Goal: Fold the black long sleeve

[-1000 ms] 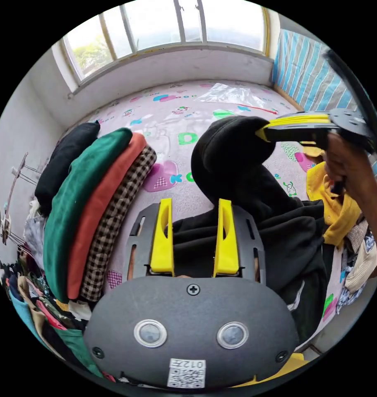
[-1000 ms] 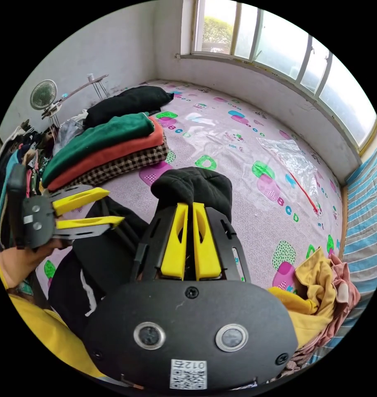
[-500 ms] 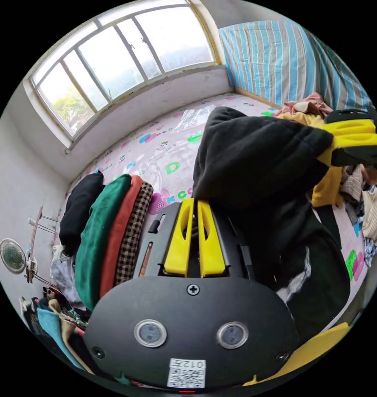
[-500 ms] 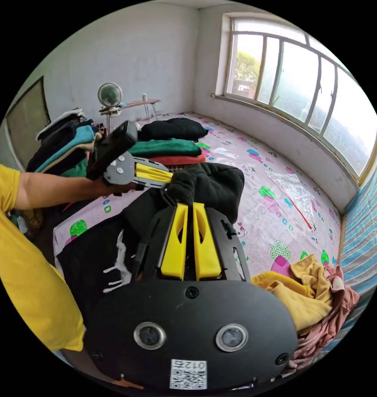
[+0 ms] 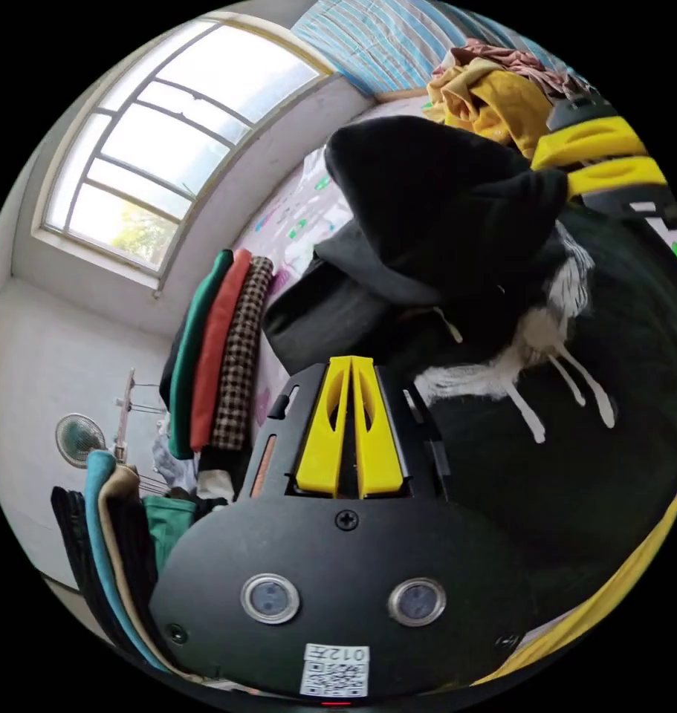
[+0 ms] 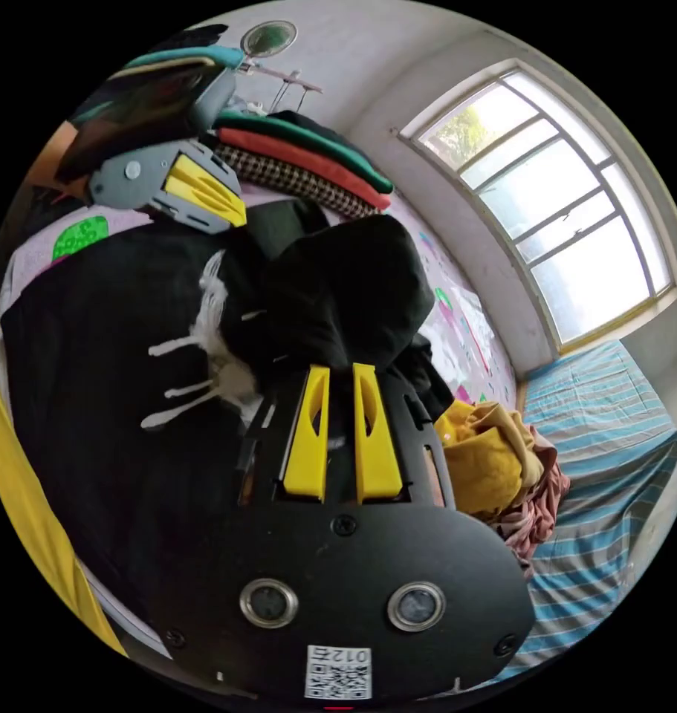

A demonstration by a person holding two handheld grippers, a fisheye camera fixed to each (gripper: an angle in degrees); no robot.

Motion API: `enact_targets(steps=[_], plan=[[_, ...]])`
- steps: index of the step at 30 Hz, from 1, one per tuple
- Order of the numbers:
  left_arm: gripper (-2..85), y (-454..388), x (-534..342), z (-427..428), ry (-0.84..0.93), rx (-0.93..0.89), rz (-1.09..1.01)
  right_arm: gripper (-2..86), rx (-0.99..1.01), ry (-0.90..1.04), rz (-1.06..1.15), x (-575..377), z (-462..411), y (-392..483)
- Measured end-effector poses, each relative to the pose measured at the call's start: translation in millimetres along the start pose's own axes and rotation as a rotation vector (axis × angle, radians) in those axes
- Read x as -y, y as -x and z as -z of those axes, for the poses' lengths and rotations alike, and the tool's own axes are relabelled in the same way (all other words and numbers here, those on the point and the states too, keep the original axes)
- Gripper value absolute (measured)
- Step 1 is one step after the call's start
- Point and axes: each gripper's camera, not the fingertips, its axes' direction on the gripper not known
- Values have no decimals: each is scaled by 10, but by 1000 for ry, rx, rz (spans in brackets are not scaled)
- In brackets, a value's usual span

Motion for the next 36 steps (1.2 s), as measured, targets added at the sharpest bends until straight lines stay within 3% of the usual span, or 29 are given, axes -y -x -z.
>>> enact_targets(steps=[3,7,9,11,16,20,22,25,27,29,31,33,36], plan=[[1,284,-7,-247,59,-124,97,71,-31,57,-20,-220,-73,47],[7,1037,204,-855,173,-509,386,72,50,89,-147,-531,-8,-406],[15,1381,271,-1244,216,-772,561,71,144,99,-305,-623,-5,-858],[40,1671,362,-1726,236,-1029,716,69,351,114,-608,-720,-166,-1682],[90,1757,725,-2231,338,-1052,651,81,888,5,-1113,-908,-867,-2984],[86,1599,846,-2633,444,-1147,604,91,1070,57,-1187,-786,-1391,-3300],[60,1568,869,-2737,490,-1107,587,62,1123,141,-1147,-706,-1546,-3291],[17,1729,929,-2808,468,-1181,551,19,1053,96,-1108,-701,-1413,-3509],[9,2037,931,-2746,331,-1255,574,12,1032,-40,-1125,-816,-1207,-3782],[4,2522,830,-2606,73,-1302,607,8,993,-216,-1082,-998,-904,-4093],[2,2697,713,-2628,39,-1311,601,7,968,-258,-996,-1100,-758,-4151],[1,2655,593,-2730,88,-1278,564,6,1007,-232,-934,-1189,-802,-3982],[0,2302,344,-3082,326,-1273,528,8,1002,63,-890,-1304,-1207,-3318]])
